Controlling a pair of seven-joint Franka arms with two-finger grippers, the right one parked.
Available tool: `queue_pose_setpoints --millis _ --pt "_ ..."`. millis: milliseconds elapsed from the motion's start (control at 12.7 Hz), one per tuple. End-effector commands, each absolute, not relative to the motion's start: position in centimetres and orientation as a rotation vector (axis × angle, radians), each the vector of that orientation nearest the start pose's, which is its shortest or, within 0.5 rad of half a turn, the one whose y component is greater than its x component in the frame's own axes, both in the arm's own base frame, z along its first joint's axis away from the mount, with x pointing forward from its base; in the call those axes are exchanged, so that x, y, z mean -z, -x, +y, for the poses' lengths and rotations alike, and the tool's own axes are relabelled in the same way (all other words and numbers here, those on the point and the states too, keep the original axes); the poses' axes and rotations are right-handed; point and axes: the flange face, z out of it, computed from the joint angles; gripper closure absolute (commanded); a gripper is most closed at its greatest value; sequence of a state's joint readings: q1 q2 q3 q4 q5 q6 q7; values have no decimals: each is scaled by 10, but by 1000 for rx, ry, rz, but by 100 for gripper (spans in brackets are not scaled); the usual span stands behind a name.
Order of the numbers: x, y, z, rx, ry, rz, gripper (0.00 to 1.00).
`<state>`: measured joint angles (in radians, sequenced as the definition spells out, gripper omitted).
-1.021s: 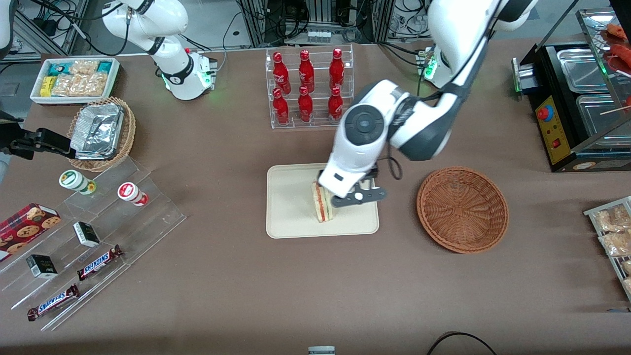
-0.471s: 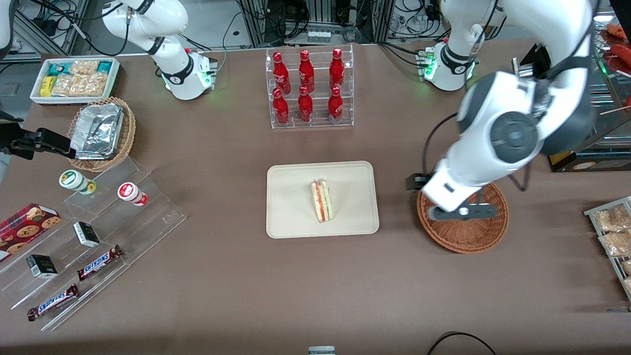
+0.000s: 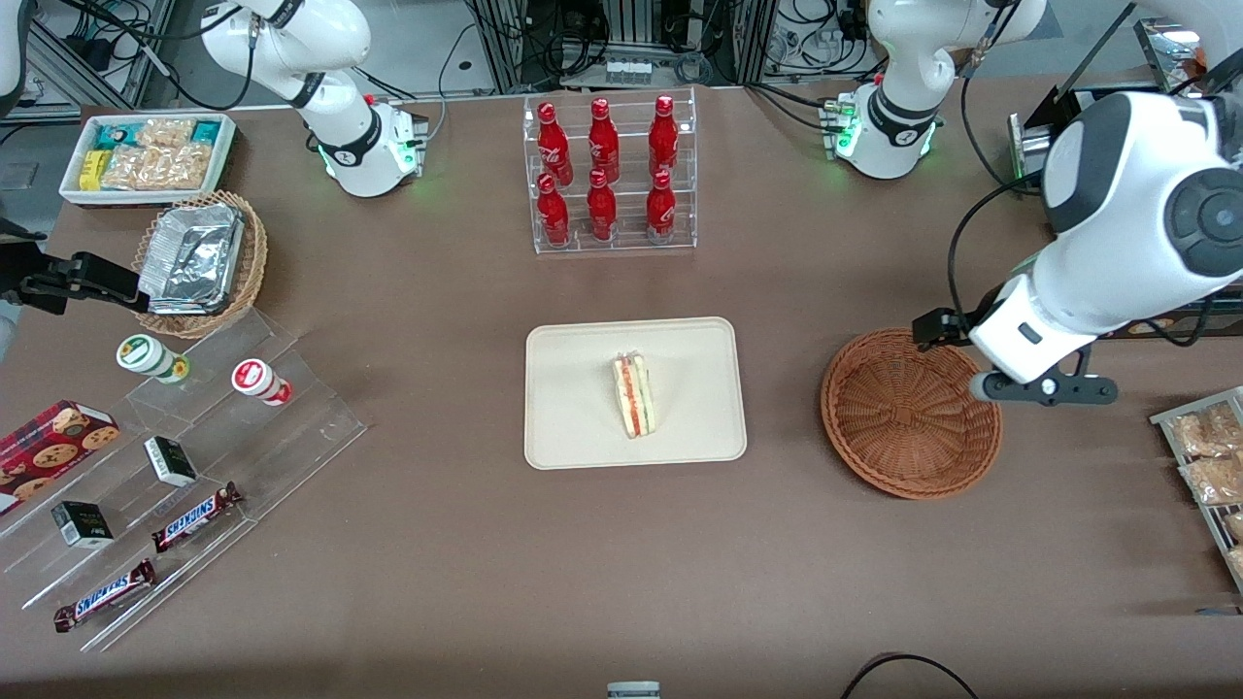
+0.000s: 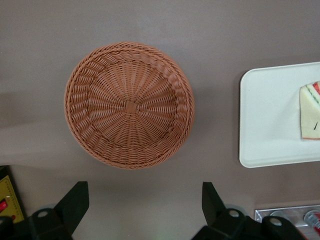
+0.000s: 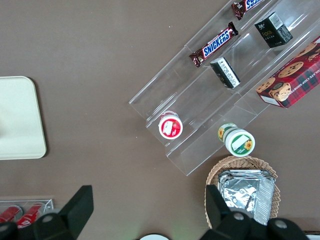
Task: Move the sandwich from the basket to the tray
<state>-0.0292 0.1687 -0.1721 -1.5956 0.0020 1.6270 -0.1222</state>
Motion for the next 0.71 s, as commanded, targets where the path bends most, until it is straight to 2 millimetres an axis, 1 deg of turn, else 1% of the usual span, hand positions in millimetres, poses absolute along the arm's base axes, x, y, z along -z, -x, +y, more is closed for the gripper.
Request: queue_pose_setpoints --millis 0,79,157,236,314,471,550,629 --pt "-535 -570 -104 -207 3134 137 0" --pt "-542 -568 -101 -193 3133 135 0" --pt "-544 -567 -91 -202 3133 164 0" --pt "-546 -565 -89 -214 3130 223 0" --pt "-555 -560 -88 -192 3128 255 0" --pt "-566 -554 -75 -168 3123 241 0" --pt "-572 -550 -74 -163 3120 271 0" --pt "-576 -548 -68 -168 3117 295 0"
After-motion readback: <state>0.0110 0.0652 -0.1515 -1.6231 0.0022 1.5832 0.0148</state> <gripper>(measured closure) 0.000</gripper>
